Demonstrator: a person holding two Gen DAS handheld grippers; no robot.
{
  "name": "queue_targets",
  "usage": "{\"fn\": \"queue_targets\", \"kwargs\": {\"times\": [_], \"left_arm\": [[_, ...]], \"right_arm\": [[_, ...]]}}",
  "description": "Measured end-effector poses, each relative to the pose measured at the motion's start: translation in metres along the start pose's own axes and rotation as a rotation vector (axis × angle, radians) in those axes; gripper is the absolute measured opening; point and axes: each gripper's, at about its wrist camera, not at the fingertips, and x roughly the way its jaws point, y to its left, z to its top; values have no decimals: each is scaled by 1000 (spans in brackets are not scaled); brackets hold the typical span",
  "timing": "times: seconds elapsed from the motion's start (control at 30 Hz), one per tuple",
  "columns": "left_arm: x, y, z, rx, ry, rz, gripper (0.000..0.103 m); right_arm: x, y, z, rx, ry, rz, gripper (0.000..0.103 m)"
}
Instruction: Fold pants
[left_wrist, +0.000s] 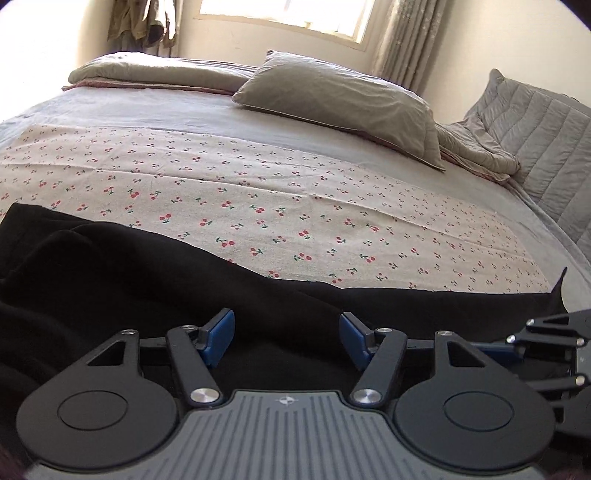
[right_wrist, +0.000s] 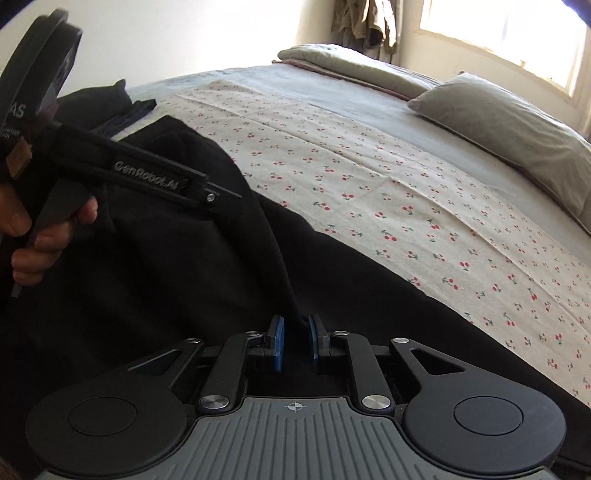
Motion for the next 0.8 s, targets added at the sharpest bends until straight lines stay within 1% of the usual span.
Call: {"fn": "queue_targets", "kwargs": {"times": [0.03,0.07,0.13,0.17,0.2,0.27,0.3,0.33,0.4,0.5,0.57,0.6,0.67,0.8], "left_arm": [[-3,-5,0,52,-13,-27,66],[-4,-12,-1,118,-27,-48,66],[-6,-28,-4,278,-51,-81,66],[-4,-39,-7,367,-61,-101,66],[-2,-47,-9,433,-63,-125,66],[7,-58,-13,515,-38,-182,66],[14,-65,-15,557,-22,-206,66],[20,-70,-18,597,-10,-217,65],[33,-81,-21,673,11,-222,62],[48,-91,-26,743,46,-246,54],[56,-95,-28,776,63,-255,45],[58,-96,-29,789,62,-248,43],[64,-96,-28,792,57,-237,32],[63,-92,-26,769,49,-229,18]], "right_arm": [[-9,-15,-3,48,-1,-21,28],[-18,-31,-7,104,0,-41,31],[-32,-68,-19,233,1,-86,39],[-39,-87,-26,299,-1,-114,41],[-46,-103,-34,360,-2,-142,42],[-58,-136,-54,480,0,-200,44],[-64,-150,-63,530,-3,-230,47],[-70,-163,-73,574,-9,-266,51],[-80,-186,-92,638,-23,-338,54],[-86,-216,-117,724,-28,-429,54],[-85,-234,-131,781,-34,-452,54],[-84,-242,-136,805,-41,-457,54],[-82,-254,-144,835,-57,-466,54],[-68,-271,-148,847,-81,-514,54]]}}
